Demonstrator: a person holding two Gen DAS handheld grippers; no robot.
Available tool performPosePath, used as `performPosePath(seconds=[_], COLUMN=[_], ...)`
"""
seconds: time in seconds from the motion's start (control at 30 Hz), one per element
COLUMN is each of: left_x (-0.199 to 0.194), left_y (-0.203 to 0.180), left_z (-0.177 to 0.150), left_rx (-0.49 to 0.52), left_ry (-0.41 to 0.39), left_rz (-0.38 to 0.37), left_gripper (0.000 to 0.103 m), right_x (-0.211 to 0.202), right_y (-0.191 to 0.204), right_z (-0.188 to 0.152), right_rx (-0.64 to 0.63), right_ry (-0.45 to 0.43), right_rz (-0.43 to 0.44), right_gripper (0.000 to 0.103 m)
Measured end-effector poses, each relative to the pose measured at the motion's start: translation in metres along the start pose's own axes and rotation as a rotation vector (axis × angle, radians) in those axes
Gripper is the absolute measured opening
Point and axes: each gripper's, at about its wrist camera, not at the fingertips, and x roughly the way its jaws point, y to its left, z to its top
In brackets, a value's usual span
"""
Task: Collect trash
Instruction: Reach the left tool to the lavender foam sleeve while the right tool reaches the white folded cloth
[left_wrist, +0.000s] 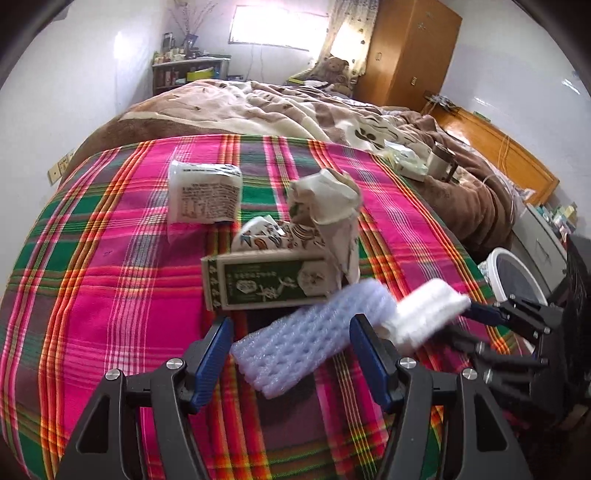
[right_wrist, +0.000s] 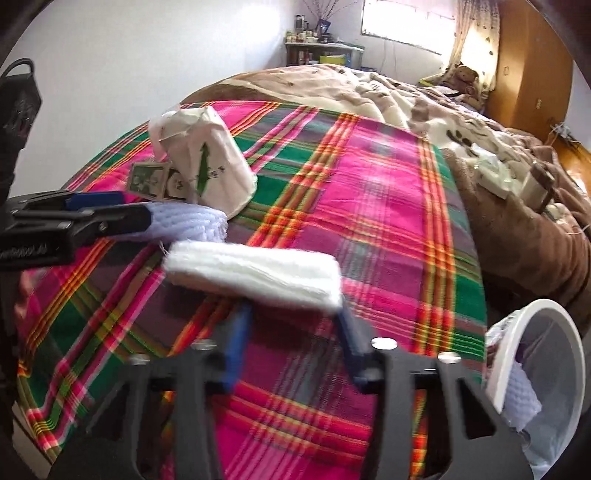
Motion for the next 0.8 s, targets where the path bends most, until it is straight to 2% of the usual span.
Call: performPosePath(seconds=[0.03, 0.17, 0.37, 0.47, 0.53, 0.57, 0.6, 0.63, 0.7, 0.73, 0.8], left_x=[-0.001, -0.003, -0.004, -0.001, 0.000, 0.000, 0.002, 0.007, 0.014, 0.018, 0.023], left_y=[-0.003, -0.013, -0.036, -0.038, -0.035, -0.034, -0.032, -0.033, -0.036, -0.039, -0.041], left_z=[-0.002, -0.006, -0.015, -0.012, -0.007, -0.005, -0.002, 0.000, 0.001, 0.001, -0.001], left_rx=[0.010, 0.042, 0.111, 0.137, 0.130, 0.121, 0.119, 0.124, 0.146, 0.156, 0.168], left_ry=[0.003, 0.015, 0.032, 0.024, 0.017, 0.017, 0.021, 0.034, 0.054, 0.067, 0.077], left_rz=[-0.002, -0.017, -0.049, 0.034, 0.049, 0.034, 0.024, 0.019, 0.026, 0.026, 0.030], left_gripper=[0.065, 0.065, 0.065, 0.065, 0.065, 0.065, 0.065, 0.065, 0.065, 0.065, 0.065], right_x=[0.002, 0.002, -0.002, -0.001, 0.000, 0.000, 0.001, 0.001, 0.002, 0.003, 0.005], right_y=[-0.001, -0.009, -0.028, -0.031, -0.030, -0.030, -0.027, -0.028, -0.027, -0.027, -0.027], right_z=[0.001, 0.002, 0.004, 0.006, 0.008, 0.008, 0.009, 0.009, 0.011, 0.012, 0.015], right_rx=[0.002, 0.020, 0.089, 0.075, 0.066, 0.060, 0.052, 0.051, 0.053, 0.059, 0.069], right_ry=[-0.001, -0.012, -0.039, -0.047, -0.053, -0.055, -0.062, -0.063, -0.062, -0.061, -0.061], right_rz=[-0.001, 0.007, -0.007, 0.004, 0.007, 0.011, 0.009, 0.010, 0.026, 0.045, 0.073], right_gripper=[0.023, 0.008, 0.007, 0.007, 0.008, 0.010, 0.018, 0.031, 0.046, 0.051, 0.052])
